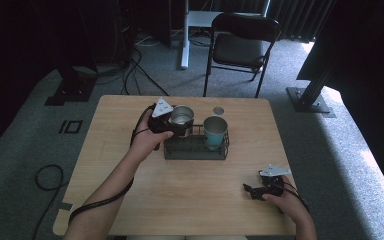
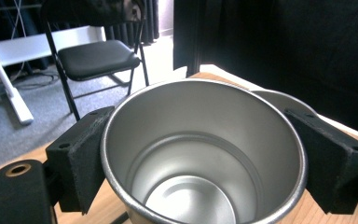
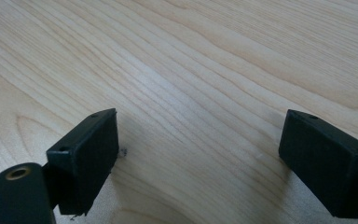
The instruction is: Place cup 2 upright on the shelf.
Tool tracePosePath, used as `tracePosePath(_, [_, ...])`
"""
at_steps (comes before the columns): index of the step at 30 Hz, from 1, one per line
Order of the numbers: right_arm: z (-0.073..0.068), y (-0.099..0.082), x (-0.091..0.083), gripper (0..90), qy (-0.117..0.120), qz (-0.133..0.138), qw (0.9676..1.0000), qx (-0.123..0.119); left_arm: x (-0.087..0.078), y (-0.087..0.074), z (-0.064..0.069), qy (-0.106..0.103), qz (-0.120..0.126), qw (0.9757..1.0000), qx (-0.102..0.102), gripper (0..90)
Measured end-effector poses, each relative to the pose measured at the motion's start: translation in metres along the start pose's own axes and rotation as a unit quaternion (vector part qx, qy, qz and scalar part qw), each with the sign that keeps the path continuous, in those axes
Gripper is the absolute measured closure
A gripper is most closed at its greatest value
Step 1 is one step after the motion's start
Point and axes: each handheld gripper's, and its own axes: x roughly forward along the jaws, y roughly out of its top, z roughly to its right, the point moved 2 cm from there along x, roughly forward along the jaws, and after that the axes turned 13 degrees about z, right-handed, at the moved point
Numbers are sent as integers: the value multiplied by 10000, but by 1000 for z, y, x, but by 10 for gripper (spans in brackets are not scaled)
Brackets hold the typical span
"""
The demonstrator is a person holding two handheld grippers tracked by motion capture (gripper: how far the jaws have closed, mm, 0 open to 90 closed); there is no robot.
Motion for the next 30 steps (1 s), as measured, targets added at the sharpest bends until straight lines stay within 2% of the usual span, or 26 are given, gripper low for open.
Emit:
tracePosePath(2, [0, 0, 0, 115, 1, 0, 10000, 0, 5, -7, 1, 17, -31, 9999, -94, 139])
tracePosePath(6, [0, 0, 0, 115, -1, -1, 10000, 0, 10, -18, 4, -33, -135, 9998, -150, 139])
tracePosePath(12, [0, 0, 0, 116, 0, 0, 10000, 0, 16, -28, 4, 0, -180, 9995, -250, 139])
tracePosePath(22, [0, 0, 0, 116, 0, 0, 10000, 0, 23, -47, 5, 20, -299, 9992, -263, 139])
tracePosePath(30, [0, 0, 0, 116, 0, 0, 10000, 0, 26, -52, 4, 45, -357, 9991, -219, 139])
